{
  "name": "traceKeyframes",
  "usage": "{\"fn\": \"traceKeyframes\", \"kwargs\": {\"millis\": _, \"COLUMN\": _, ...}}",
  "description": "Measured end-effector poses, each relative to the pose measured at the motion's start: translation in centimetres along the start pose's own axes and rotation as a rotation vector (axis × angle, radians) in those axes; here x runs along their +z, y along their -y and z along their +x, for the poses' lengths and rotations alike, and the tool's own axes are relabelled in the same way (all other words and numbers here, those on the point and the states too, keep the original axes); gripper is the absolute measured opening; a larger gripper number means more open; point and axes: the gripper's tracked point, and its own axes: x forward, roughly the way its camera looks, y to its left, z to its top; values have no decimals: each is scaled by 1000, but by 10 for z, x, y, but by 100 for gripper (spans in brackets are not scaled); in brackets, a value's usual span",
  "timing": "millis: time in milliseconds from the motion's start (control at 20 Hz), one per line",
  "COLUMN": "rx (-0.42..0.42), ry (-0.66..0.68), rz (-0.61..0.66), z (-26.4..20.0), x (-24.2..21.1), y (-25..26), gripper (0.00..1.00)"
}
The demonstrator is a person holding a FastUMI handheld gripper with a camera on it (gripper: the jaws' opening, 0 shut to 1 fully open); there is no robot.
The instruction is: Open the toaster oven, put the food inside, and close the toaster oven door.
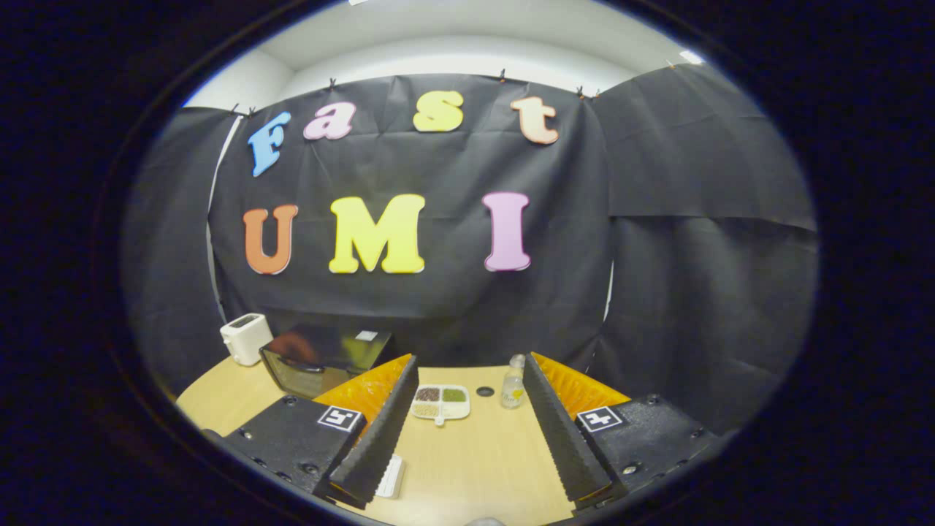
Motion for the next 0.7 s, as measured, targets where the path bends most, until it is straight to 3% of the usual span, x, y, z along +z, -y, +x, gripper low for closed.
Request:
{"fn": "traceKeyframes", "kwargs": {"millis": 200, "rx": 22, "ry": 79, "rz": 4, "z": -25, "x": 10, "y": 14, "gripper": 94}}
{"fn": "traceKeyframes", "kwargs": {"millis": 400, "rx": 96, "ry": 105, "rz": 17, "z": -50, "x": 10, "y": 8, "gripper": 95}}
{"fn": "traceKeyframes", "kwargs": {"millis": 700, "rx": 90, "ry": 95, "rz": -2, "z": -55, "x": 3, "y": 19, "gripper": 95}}
